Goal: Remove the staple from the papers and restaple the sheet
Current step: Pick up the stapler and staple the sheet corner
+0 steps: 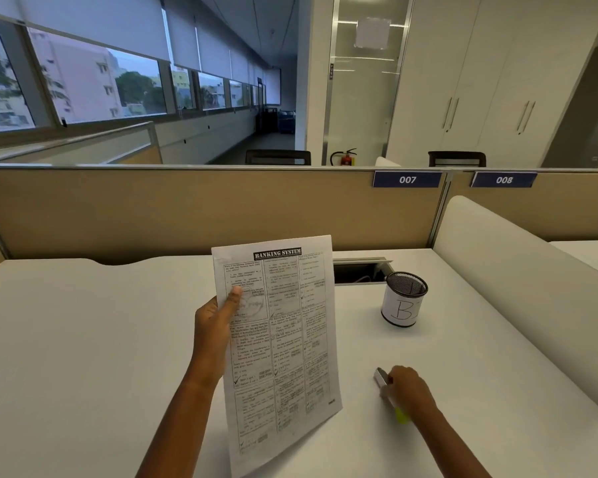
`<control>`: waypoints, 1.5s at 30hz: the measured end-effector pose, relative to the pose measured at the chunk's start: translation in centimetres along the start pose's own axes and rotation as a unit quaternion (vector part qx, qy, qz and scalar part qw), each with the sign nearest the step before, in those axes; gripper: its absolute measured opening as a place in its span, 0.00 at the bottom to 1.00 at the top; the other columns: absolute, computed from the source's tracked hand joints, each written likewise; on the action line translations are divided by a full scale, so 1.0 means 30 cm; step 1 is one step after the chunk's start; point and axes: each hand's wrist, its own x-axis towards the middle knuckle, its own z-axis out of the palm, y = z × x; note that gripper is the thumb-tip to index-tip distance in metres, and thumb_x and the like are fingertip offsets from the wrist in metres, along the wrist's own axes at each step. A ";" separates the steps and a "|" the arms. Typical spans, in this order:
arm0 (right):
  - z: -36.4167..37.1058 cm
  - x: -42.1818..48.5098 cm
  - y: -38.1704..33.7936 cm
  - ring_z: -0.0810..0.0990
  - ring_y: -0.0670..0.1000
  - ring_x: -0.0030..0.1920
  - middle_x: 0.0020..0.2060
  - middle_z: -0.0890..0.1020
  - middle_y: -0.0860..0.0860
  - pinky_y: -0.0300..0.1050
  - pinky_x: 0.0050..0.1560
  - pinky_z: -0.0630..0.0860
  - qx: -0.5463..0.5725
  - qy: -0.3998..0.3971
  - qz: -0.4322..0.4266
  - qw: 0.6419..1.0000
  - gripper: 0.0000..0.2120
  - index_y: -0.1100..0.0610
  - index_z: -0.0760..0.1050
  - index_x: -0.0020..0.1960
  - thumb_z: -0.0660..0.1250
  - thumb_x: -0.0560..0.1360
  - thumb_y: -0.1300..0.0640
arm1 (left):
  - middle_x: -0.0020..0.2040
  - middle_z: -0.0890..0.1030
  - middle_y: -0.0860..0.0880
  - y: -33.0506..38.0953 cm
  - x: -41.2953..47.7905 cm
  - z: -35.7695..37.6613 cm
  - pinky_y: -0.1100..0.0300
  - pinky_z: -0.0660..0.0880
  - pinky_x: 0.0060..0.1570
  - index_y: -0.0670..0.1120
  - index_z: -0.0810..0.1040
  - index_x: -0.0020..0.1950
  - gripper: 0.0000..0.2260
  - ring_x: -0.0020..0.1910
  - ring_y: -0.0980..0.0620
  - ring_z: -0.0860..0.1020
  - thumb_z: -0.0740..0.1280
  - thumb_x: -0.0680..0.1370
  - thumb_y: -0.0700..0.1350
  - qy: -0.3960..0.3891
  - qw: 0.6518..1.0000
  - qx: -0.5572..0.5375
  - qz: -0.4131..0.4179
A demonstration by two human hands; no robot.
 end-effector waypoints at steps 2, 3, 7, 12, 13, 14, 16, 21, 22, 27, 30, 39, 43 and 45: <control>-0.020 0.010 0.012 0.73 0.53 0.36 0.36 0.73 0.55 0.40 0.32 0.67 0.178 -0.045 0.024 0.983 0.10 0.61 0.68 0.35 0.64 0.73 0.61 | 0.41 0.82 0.49 0.001 -0.005 -0.001 0.63 0.79 0.26 0.51 0.77 0.44 0.07 0.33 0.52 0.82 0.60 0.76 0.47 0.000 1.000 -0.001 -0.004; -0.027 0.007 0.012 0.75 0.53 0.31 0.32 0.74 0.55 0.40 0.30 0.70 0.322 -0.079 0.034 0.943 0.11 0.62 0.69 0.33 0.64 0.74 0.63 | 0.41 0.82 0.48 0.001 -0.007 -0.001 0.63 0.79 0.26 0.51 0.77 0.44 0.07 0.34 0.52 0.82 0.60 0.76 0.47 0.000 1.000 0.001 -0.007; -0.053 -0.024 -0.021 0.84 0.58 0.32 0.35 0.80 0.61 0.47 0.32 0.83 0.773 -0.210 0.083 0.592 0.07 0.65 0.74 0.41 0.59 0.76 0.66 | 0.40 0.82 0.49 -0.003 -0.008 -0.002 0.65 0.78 0.25 0.51 0.77 0.42 0.07 0.29 0.54 0.82 0.60 0.76 0.47 -0.005 1.000 0.023 -0.009; -0.126 -0.028 -0.093 0.75 0.49 0.39 0.39 0.76 0.54 0.41 0.33 0.79 0.841 -0.196 0.077 0.499 0.11 0.59 0.75 0.46 0.66 0.64 0.68 | 0.39 0.82 0.47 0.000 -0.002 -0.006 0.66 0.78 0.24 0.50 0.77 0.43 0.07 0.29 0.53 0.82 0.61 0.76 0.47 0.000 0.999 0.044 -0.003; -0.141 -0.031 -0.106 0.75 0.50 0.38 0.38 0.76 0.56 0.39 0.32 0.80 0.855 -0.191 0.073 0.477 0.12 0.62 0.75 0.43 0.68 0.60 0.68 | 0.40 0.81 0.47 0.000 -0.002 -0.007 0.65 0.78 0.24 0.50 0.76 0.42 0.06 0.30 0.52 0.82 0.61 0.76 0.47 0.003 0.999 0.053 -0.001; -0.157 -0.036 -0.120 0.76 0.51 0.38 0.38 0.76 0.58 0.40 0.32 0.82 0.866 -0.188 0.066 0.459 0.11 0.63 0.74 0.42 0.67 0.60 0.68 | 0.40 0.81 0.47 0.000 -0.002 -0.008 0.65 0.78 0.24 0.51 0.76 0.41 0.06 0.33 0.49 0.81 0.61 0.76 0.47 0.006 0.998 0.061 0.002; -0.186 -0.043 -0.143 0.78 0.53 0.38 0.39 0.77 0.60 0.42 0.33 0.83 0.882 -0.191 0.045 0.429 0.07 0.65 0.74 0.41 0.65 0.62 0.68 | 0.40 0.81 0.47 -0.002 -0.004 -0.009 0.64 0.79 0.25 0.51 0.75 0.41 0.06 0.34 0.48 0.81 0.61 0.76 0.47 0.009 0.997 0.072 0.003; -0.234 -0.071 -0.186 0.83 0.55 0.33 0.33 0.80 0.61 0.44 0.33 0.83 0.880 -0.246 -0.034 0.406 0.18 0.72 0.77 0.41 0.74 0.51 0.72 | 0.38 0.81 0.47 -0.004 -0.010 0.006 0.64 0.78 0.25 0.51 0.76 0.41 0.06 0.33 0.48 0.81 0.61 0.76 0.47 -0.006 0.996 0.087 0.001; -0.241 -0.072 -0.192 0.82 0.55 0.33 0.34 0.79 0.61 0.44 0.34 0.83 0.876 -0.265 -0.050 0.401 0.24 0.72 0.77 0.44 0.75 0.48 0.72 | 0.38 0.82 0.47 -0.004 -0.011 0.011 0.64 0.78 0.24 0.50 0.76 0.41 0.06 0.32 0.48 0.81 0.61 0.76 0.47 -0.010 0.996 0.089 0.001; -0.292 -0.083 -0.231 0.81 0.51 0.30 0.38 0.84 0.59 0.40 0.28 0.79 0.804 -0.334 -0.135 0.473 0.24 0.66 0.82 0.43 0.76 0.47 0.64 | 0.38 0.82 0.47 -0.008 -0.013 0.029 0.64 0.78 0.25 0.51 0.76 0.41 0.06 0.32 0.47 0.81 0.61 0.76 0.47 -0.033 0.994 0.107 0.005; -0.330 -0.078 -0.255 0.76 0.46 0.28 0.34 0.82 0.53 0.36 0.26 0.74 0.742 -0.316 -0.158 0.569 0.14 0.58 0.77 0.48 0.67 0.65 0.53 | 0.38 0.82 0.48 -0.012 -0.014 0.037 0.63 0.78 0.26 0.51 0.77 0.41 0.06 0.32 0.49 0.82 0.62 0.75 0.48 -0.050 0.992 0.117 0.008; -0.495 -0.097 -0.328 0.76 0.43 0.35 0.39 0.81 0.46 0.36 0.36 0.69 0.358 -0.139 -0.307 0.871 0.10 0.48 0.73 0.55 0.58 0.77 0.50 | 0.39 0.82 0.51 -0.022 -0.014 0.057 0.58 0.80 0.32 0.52 0.77 0.40 0.06 0.35 0.49 0.82 0.62 0.75 0.48 -0.094 0.985 0.142 0.011; -0.561 -0.113 -0.388 0.78 0.56 0.46 0.48 0.81 0.55 0.41 0.44 0.71 0.145 -0.035 -0.387 0.910 0.20 0.56 0.72 0.62 0.69 0.72 0.57 | 0.38 0.82 0.50 -0.032 -0.016 0.062 0.57 0.79 0.34 0.50 0.78 0.43 0.06 0.36 0.48 0.81 0.62 0.75 0.48 -0.098 0.980 0.169 0.029; -0.570 -0.119 -0.418 0.76 0.54 0.50 0.53 0.80 0.54 0.43 0.46 0.69 0.051 0.005 -0.394 0.918 0.20 0.53 0.73 0.61 0.72 0.70 0.56 | 0.38 0.81 0.50 -0.037 -0.016 0.065 0.58 0.78 0.33 0.50 0.77 0.44 0.06 0.36 0.49 0.81 0.62 0.75 0.48 -0.095 0.976 0.192 0.046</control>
